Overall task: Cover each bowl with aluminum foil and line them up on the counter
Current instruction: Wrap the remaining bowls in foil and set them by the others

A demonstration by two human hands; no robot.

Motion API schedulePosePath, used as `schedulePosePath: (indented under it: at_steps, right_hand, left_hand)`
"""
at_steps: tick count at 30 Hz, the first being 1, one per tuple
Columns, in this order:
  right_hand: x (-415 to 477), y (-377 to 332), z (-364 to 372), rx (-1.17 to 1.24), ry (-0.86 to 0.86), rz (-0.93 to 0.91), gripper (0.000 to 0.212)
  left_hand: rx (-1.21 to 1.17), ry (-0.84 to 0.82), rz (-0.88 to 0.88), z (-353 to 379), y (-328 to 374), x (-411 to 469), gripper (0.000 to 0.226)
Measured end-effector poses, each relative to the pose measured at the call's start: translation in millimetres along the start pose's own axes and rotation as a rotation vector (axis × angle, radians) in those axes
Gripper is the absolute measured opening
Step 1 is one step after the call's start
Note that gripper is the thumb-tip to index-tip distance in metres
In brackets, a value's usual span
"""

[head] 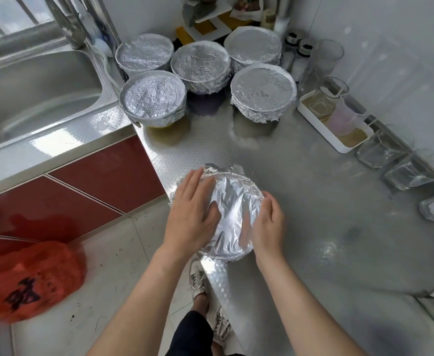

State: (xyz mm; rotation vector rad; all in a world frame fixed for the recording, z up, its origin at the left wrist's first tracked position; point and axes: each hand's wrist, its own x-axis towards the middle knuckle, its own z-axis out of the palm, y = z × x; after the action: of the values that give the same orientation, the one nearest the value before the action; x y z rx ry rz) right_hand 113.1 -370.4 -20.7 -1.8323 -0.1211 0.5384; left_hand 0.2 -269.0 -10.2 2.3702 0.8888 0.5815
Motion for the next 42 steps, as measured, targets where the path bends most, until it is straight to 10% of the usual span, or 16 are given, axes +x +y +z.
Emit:
schedulePosePath:
  at_steps: [9, 24, 36, 42]
  right_hand:
    - [33, -15, -14, -0.299, -0.313, -0.13, 0.044]
    - [8, -14, -11, -0.536, -0.031, -0.302, 0.022]
    - [8, -10, -9, 0.431, -0.156, 0.402, 0.064]
    - [9, -13, 3, 0.315, -0.154, 0.227, 0.034]
  left_hand:
    - [0.353, -0.277, 0.279, 8, 22, -64, 0.075]
    - [0.26, -0.313, 0.325, -8, 14, -47, 0.059]
    - [-0.608, 0.189, -0.745, -13, 22, -28, 0.055]
    - [-0.721, 0.312, -0.816, 5, 25, -27, 0.047]
